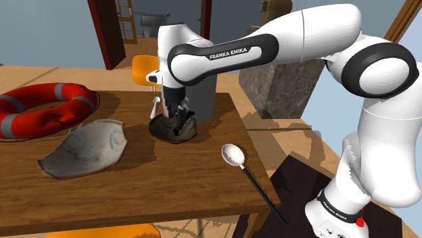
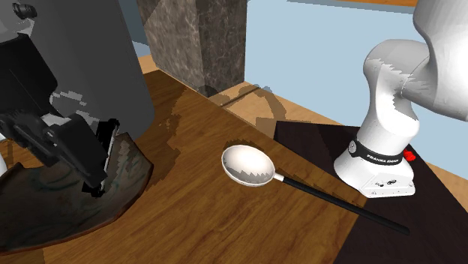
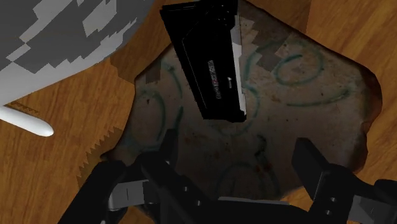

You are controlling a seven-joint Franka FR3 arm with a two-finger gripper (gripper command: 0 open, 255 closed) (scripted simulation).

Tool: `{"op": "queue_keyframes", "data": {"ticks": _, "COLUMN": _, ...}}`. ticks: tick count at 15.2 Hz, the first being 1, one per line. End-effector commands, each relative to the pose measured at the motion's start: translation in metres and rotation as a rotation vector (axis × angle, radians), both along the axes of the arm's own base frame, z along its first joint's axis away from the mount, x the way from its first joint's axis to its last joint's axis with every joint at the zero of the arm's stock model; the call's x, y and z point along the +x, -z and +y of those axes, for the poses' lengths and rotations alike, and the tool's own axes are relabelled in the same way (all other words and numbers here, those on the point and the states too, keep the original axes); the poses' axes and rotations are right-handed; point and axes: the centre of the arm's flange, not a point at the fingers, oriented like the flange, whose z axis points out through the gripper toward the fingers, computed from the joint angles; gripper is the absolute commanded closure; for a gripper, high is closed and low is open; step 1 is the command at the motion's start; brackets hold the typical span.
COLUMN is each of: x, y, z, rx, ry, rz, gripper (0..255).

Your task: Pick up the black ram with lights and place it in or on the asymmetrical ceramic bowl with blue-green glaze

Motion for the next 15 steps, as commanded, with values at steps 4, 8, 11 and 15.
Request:
{"op": "queue_keyframes", "data": {"ticks": 4, "x": 0.000, "y": -0.015, "z": -0.001, "rx": 0.000, "ry": 0.000, "rz": 0.002, "gripper": 0}}
{"op": "queue_keyframes", "data": {"ticks": 8, "x": 0.000, "y": -0.051, "z": -0.001, "rx": 0.000, "ry": 0.000, "rz": 0.002, "gripper": 0}}
{"op": "queue_keyframes", "data": {"ticks": 11, "x": 0.000, "y": -0.051, "z": -0.001, "rx": 0.000, "ry": 0.000, "rz": 0.002, "gripper": 0}}
{"op": "queue_keyframes", "data": {"ticks": 15, "x": 0.000, "y": -0.051, "z": -0.001, "rx": 0.000, "ry": 0.000, "rz": 0.002, "gripper": 0}}
